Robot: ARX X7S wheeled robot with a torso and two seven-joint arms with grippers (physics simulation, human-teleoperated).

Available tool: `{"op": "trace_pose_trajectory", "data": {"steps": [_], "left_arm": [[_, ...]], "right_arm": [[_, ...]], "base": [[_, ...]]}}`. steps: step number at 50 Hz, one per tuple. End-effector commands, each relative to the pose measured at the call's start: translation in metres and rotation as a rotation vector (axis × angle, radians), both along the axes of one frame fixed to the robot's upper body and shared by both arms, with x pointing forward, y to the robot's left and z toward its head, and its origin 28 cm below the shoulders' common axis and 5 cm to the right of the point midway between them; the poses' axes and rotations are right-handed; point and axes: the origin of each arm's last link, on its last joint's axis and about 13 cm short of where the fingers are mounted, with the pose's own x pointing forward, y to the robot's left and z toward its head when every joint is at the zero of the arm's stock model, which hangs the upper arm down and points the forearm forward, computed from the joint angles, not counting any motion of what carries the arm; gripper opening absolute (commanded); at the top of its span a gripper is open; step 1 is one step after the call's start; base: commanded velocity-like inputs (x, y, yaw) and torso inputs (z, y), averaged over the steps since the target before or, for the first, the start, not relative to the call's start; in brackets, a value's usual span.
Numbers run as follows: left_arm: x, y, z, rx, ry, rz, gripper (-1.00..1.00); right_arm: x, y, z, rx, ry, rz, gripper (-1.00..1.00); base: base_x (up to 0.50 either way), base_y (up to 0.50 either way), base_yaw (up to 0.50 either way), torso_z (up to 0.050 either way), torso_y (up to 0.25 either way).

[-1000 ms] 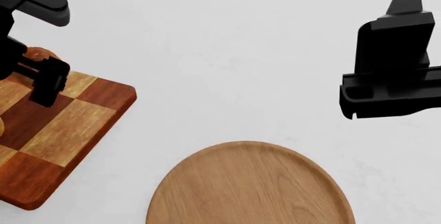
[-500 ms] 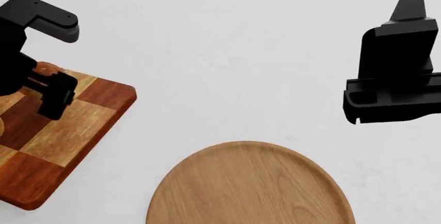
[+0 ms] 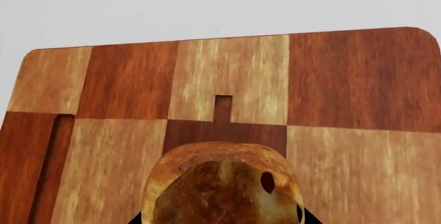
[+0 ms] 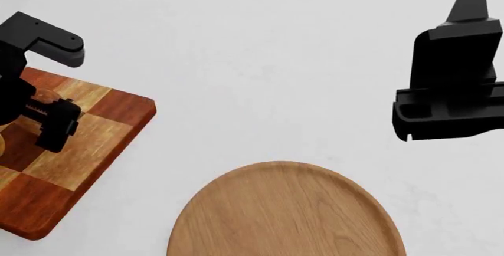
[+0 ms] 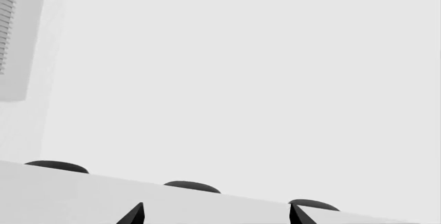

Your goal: Place all breads on the cutting board.

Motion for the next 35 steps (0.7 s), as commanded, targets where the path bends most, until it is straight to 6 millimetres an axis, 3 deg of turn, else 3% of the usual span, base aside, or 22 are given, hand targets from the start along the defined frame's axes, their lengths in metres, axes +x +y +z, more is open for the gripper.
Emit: {"op": "trace_pose_trajectory", "data": {"steps": [1,6,7,17,30,32,34,35], "left_arm": [[0.001,-0.008,-0.012,-0.036,0.026,-0.01,-1.0],[0.0,-0.006,-0.011,-0.034,0.024,-0.006,-1.0],[0.0,-0.006,-0.01,-0.025,0.024,-0.01,1.0],[0.002,-0.003,0.01,0.023,-0.036,-0.013,1.0],[0.001,-0.004,0.067,-0.005,-0.233,-0.055,1.0],[-0.001,-0.005,0.069,-0.006,-0.24,-0.06,1.0],[-0.015,0.001,0.054,-0.068,-0.188,-0.006,1.0],[-0.021,-0.007,0.061,-0.085,-0.236,-0.042,1.0]], "right_arm": [[0.0,0.001,0.003,0.009,-0.026,0.033,1.0],[0.001,0.0,0.002,0.011,-0.025,0.034,1.0],[0.001,0.0,0.001,0.011,-0.025,0.034,1.0],[0.0,0.0,0.003,0.009,-0.029,0.035,1.0],[-0.003,0.0,0.007,0.005,-0.04,0.037,1.0],[-0.003,-0.001,0.007,0.005,-0.04,0.037,1.0],[-0.004,-0.001,0.006,0.009,-0.041,0.036,1.0],[-0.004,-0.001,0.005,0.009,-0.041,0.037,1.0]], "base": [[0.0,0.0,0.0,0.0,0.0],[0.0,0.0,0.0,0.0,0.0],[0.01,0.0,0.0,0.0,0.0],[0.0,0.0,0.0,0.0,0.0],[0.0,0.0,0.0,0.0,0.0],[0.0,0.0,0.0,0.0,0.0],[0.0,0.0,0.0,0.0,0.0],[0.0,0.0,0.0,0.0,0.0]]}}
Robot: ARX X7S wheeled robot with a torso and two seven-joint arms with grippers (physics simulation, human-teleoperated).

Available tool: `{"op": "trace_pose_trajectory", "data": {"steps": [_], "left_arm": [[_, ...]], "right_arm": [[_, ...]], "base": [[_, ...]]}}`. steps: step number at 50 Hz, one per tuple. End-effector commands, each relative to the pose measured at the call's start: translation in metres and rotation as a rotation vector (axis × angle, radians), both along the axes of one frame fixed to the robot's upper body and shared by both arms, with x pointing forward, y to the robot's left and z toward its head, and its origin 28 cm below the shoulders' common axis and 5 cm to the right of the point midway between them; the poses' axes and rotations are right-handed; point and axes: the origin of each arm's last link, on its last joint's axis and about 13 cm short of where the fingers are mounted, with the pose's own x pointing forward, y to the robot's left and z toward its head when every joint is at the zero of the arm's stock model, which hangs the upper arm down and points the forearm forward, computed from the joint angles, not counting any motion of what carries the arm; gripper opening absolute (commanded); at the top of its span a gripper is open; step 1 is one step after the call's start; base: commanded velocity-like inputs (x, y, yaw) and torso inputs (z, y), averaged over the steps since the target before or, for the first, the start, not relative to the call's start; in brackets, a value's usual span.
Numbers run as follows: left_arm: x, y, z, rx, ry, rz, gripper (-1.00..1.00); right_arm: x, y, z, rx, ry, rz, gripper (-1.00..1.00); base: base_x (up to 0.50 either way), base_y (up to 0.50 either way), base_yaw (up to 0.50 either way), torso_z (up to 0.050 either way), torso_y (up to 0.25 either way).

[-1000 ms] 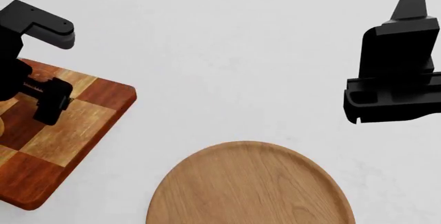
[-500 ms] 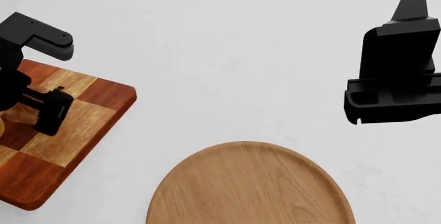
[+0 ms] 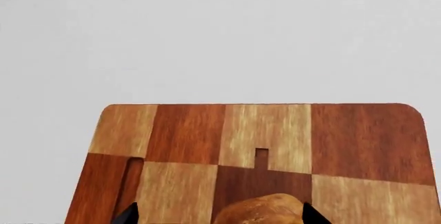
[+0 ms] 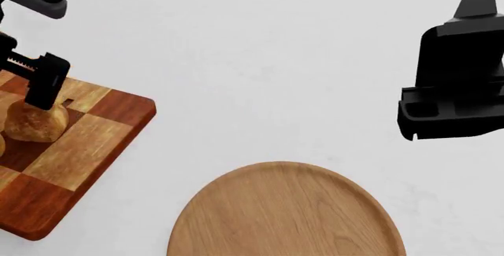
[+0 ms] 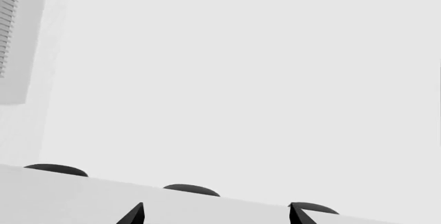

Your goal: Place all breads on the cutting board.

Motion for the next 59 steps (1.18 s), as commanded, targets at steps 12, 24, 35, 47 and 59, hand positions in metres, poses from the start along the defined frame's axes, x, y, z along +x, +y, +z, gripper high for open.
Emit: {"op": "trace_pose_trajectory", "data": {"steps": [12,24,35,47,59], "left_arm": [[-0.088,-0.006,0.038,-0.12,-0.418,-0.036,1.0],[-0.199,-0.023,0.053,-0.203,-0.603,-0.124,1.0],[-0.279,-0.023,0.061,-0.251,-0.76,-0.081,1.0],[-0.353,-0.008,0.077,-0.341,-1.048,-0.081,1.0],[-0.407,-0.013,0.069,-0.369,-1.117,-0.162,1.0]], "right_arm": [[-0.004,0.0,0.005,0.011,-0.039,0.026,1.0],[-0.015,-0.001,0.018,0.002,-0.068,0.021,1.0],[-0.04,-0.004,0.029,0.01,-0.101,0.007,1.0],[-0.062,-0.005,0.034,0.03,-0.134,0.008,1.0],[-0.128,0.001,0.018,0.026,-0.141,-0.03,1.0]], "base": [[0.0,0.0,0.0,0.0,0.0],[0.0,0.0,0.0,0.0,0.0],[0.0,0.0,0.0,0.0,0.0],[0.0,0.0,0.0,0.0,0.0],[0.0,0.0,0.0,0.0,0.0]]}}
